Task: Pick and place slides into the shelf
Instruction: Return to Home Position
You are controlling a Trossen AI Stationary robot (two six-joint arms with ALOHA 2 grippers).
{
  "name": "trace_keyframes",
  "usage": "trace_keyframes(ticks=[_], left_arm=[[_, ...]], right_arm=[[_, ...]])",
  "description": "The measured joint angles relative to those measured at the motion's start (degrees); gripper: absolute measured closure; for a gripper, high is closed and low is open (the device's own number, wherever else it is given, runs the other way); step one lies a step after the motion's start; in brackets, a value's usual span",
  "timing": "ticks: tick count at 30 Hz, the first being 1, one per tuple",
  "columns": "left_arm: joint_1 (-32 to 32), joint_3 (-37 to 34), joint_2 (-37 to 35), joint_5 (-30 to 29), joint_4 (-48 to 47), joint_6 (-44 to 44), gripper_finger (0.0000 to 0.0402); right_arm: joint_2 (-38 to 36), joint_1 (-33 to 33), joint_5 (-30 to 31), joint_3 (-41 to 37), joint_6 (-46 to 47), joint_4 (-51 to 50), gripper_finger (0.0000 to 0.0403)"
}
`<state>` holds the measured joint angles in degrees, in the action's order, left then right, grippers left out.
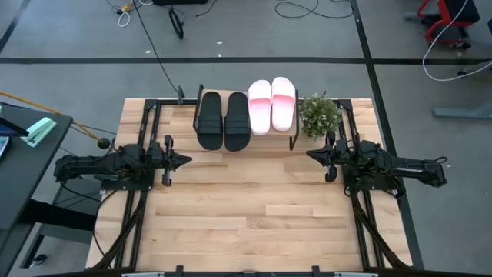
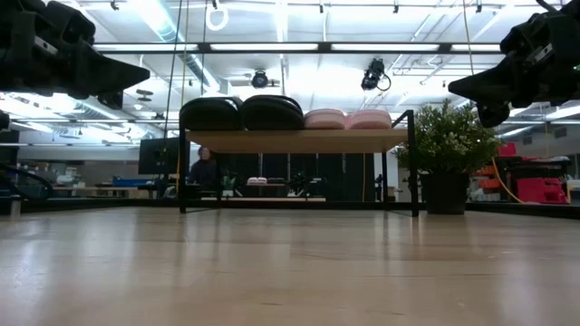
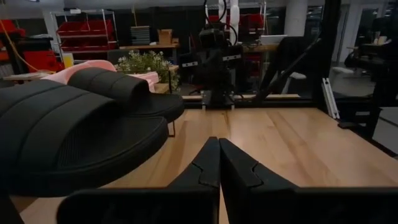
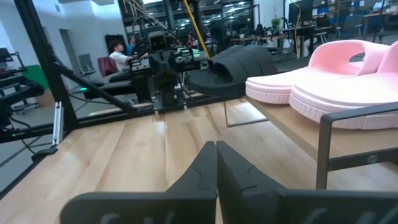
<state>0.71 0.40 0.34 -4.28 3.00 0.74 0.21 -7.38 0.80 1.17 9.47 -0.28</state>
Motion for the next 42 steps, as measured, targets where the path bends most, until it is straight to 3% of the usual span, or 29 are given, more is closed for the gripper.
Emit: trace_keyframes(ticks=[9, 17, 31, 42], left_arm=[[0.00, 0.00, 0.00, 0.03, -0.02, -3.11, 0.0383], [0.01, 0.00, 0.00, 0.03, -0.11, -4.63, 0.0394], [0.00, 0.00, 0.00, 0.03, -0.48, -4.31, 0.0361], [0.01, 0.00, 0.00, 0.03, -0.54, -4.57, 0.0376]], right_arm=[[0.00, 0.00, -0.61, 0.00, -0.06, -0.07, 0.0403], [0.70, 0.04, -6.63, -0.02, 0.60, 0.81, 0.0402], [2.27, 0.02, -6.78, -0.04, 1.25, 0.93, 0.0385], [2.27, 0.02, -6.82, -0.04, 1.28, 0.95, 0.0385]])
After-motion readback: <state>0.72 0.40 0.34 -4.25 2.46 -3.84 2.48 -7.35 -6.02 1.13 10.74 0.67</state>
